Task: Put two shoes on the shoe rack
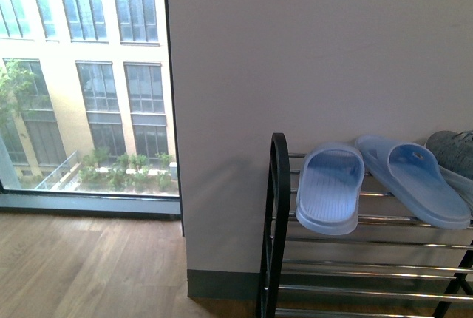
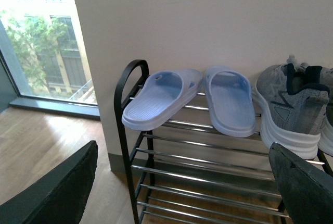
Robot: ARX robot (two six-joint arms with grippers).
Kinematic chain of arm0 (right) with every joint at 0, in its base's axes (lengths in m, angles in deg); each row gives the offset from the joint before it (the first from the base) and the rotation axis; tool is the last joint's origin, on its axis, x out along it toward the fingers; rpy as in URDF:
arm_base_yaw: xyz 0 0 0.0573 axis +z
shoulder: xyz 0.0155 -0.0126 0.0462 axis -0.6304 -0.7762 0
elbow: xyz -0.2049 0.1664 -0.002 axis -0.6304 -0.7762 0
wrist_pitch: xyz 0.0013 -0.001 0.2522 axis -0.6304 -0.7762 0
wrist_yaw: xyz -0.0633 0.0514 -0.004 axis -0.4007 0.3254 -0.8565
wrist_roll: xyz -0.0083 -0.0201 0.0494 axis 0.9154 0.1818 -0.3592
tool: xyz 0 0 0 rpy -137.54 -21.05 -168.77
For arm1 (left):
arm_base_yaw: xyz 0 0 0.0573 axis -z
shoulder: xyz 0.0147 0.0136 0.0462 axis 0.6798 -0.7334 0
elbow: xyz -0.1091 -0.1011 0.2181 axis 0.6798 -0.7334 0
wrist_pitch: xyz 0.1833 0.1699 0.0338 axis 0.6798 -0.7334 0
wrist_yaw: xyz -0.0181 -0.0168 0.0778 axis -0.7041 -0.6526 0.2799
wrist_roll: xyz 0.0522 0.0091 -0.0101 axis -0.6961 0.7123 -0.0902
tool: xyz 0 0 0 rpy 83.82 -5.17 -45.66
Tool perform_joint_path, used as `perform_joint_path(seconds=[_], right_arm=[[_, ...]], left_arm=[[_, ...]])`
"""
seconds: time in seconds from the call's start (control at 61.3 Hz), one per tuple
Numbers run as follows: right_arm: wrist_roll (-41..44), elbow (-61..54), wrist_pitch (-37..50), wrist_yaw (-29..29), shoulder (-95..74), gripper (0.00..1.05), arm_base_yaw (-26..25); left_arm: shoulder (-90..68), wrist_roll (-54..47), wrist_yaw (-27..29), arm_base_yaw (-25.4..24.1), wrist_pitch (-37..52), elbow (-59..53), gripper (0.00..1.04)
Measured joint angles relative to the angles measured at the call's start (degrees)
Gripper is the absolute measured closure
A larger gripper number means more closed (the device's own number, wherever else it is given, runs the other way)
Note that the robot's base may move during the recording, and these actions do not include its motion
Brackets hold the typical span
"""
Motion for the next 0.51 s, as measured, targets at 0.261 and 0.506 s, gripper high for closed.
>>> perform_joint_path(seconds=[0.261,0.506], right_arm=[[0.0,0.0,0.0,0.0,0.0,0.09,0.0],[0.0,0.0,0.0,0.0,0.0,0.09,0.0]], left_arm=[[9.6,0.0,-0.3,-1.3,-6.0,-3.5,1.03],[15.9,0.0,-0.4,-1.4,-9.0,-6.5,1.03]])
